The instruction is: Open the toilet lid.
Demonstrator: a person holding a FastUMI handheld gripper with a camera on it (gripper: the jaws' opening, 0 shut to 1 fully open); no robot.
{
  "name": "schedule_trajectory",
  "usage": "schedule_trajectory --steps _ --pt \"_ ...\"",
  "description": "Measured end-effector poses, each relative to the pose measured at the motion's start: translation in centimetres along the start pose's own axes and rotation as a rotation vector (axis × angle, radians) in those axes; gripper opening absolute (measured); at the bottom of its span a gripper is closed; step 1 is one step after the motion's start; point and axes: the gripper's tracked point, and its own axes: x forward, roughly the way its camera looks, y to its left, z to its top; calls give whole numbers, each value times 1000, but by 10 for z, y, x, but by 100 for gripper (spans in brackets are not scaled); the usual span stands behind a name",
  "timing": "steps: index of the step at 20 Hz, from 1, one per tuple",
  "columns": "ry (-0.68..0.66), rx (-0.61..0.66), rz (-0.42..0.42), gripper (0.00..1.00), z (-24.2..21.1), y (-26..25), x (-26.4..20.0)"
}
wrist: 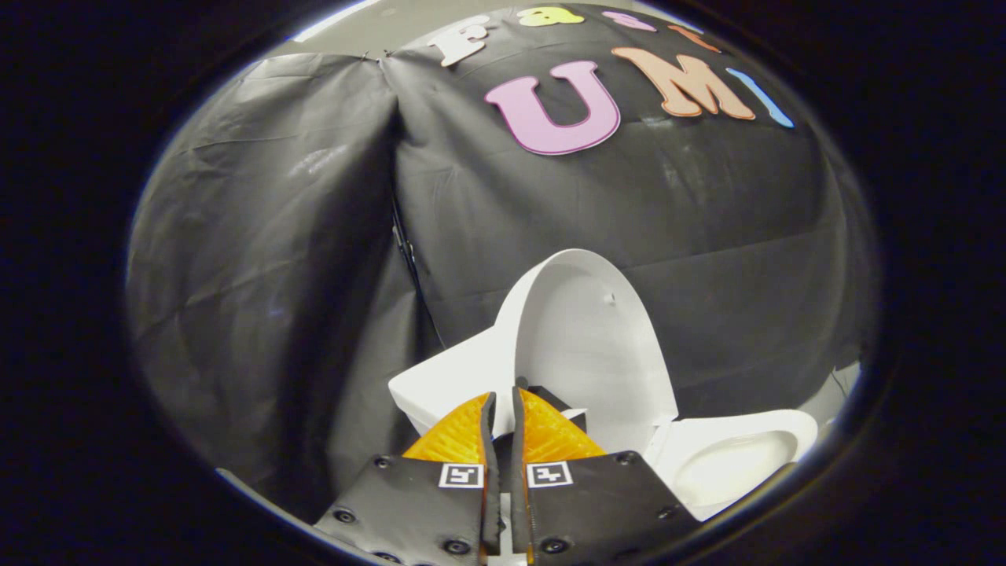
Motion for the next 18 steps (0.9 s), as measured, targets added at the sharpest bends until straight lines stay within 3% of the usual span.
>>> schedule_trajectory --steps 4,7,15,18 --pt "-17 20 -14 6 3 -3 0" --pt "-59 35 -15 19 17 -10 -3" --pt "-224 -91 -115 88 95 -75 -61" --pt "-270 -134 -203 88 121 -113 -92"
